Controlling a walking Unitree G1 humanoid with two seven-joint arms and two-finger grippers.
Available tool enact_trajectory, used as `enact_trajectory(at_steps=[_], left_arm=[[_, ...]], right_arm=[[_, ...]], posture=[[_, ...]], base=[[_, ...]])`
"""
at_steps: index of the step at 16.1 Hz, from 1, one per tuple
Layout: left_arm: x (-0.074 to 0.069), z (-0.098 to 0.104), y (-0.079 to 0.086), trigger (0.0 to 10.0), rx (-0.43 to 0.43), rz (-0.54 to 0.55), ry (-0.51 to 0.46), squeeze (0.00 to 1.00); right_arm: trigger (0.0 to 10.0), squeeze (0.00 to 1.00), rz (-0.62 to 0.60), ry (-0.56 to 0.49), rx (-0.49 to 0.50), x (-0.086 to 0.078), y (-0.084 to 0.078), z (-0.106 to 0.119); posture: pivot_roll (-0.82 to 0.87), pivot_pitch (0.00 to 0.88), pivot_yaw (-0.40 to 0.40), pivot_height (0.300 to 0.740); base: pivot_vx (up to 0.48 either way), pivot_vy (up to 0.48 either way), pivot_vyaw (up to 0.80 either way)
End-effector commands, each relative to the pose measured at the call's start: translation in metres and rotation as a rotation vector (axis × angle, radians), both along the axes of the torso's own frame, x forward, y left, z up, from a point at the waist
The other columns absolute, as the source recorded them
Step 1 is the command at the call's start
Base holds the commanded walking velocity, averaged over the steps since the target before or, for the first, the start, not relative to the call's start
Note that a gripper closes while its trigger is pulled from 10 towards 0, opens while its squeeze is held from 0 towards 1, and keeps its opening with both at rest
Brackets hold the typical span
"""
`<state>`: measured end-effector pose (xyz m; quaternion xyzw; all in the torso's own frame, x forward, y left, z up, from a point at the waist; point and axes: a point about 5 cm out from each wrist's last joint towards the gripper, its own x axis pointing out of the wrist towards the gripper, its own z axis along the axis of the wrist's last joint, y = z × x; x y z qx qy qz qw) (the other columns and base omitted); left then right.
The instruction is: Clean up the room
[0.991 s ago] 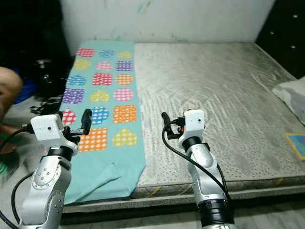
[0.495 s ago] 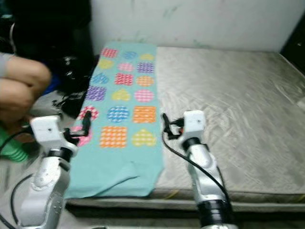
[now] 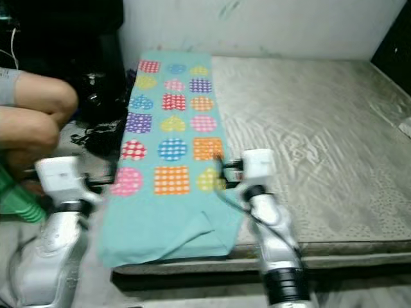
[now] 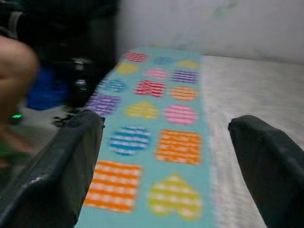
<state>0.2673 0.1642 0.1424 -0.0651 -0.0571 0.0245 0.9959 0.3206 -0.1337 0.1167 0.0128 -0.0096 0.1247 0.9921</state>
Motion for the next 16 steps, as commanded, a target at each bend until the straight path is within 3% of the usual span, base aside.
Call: enact_trajectory(at_steps=[1, 9, 10, 11, 13, 16], left_arm=[[0.0, -0.001, -0.008, 10.0, -0.013, -0.021, 0.007, 0.0], [0.0, -0.001, -0.008, 10.0, -0.013, -0.021, 0.007, 0.0], [0.006, -0.003, 0.005, 10.0, 0.007, 0.026, 0.008, 0.0], [0.008, -0.004, 0.01, 10.0, 0.016, 0.043, 0.011, 0.0], [0.005, -0.007, 0.005, 10.0, 0.017, 0.024, 0.018, 0.0], [0.005, -0.011, 0.006, 10.0, 0.017, 0.041, 0.026, 0.0]], right_arm=[[10.0, 0.0, -0.035, -0.017, -0.017, 0.001, -0.012, 0.004], [10.0, 0.0, -0.035, -0.017, -0.017, 0.001, -0.012, 0.004], [10.0, 0.0, -0.046, -0.037, -0.036, 0.007, -0.015, 0.01], [10.0, 0.0, -0.055, -0.044, -0.045, 0.009, -0.019, 0.013], [10.0, 0.0, -0.081, -0.011, -0.059, 0.002, -0.027, 0.001], [10.0, 0.0, -0.061, -0.005, -0.055, 0.0, -0.019, -0.002]], posture=[[0.01, 0.079, -0.026, 0.74], [0.01, 0.079, -0.026, 0.74], [-0.01, 0.041, -0.036, 0.74], [-0.02, 0.059, -0.032, 0.74], [-0.02, 0.065, -0.029, 0.74], [-0.01, 0.037, -0.044, 0.74]], base=[[0.0, 0.48, 0.0], [0.0, 0.48, 0.0], [0.0, 0.0, 0.0], [0.0, 0.0, 0.0], [0.0, 0.0, 0.0], [0.0, 0.0, 0.0]])
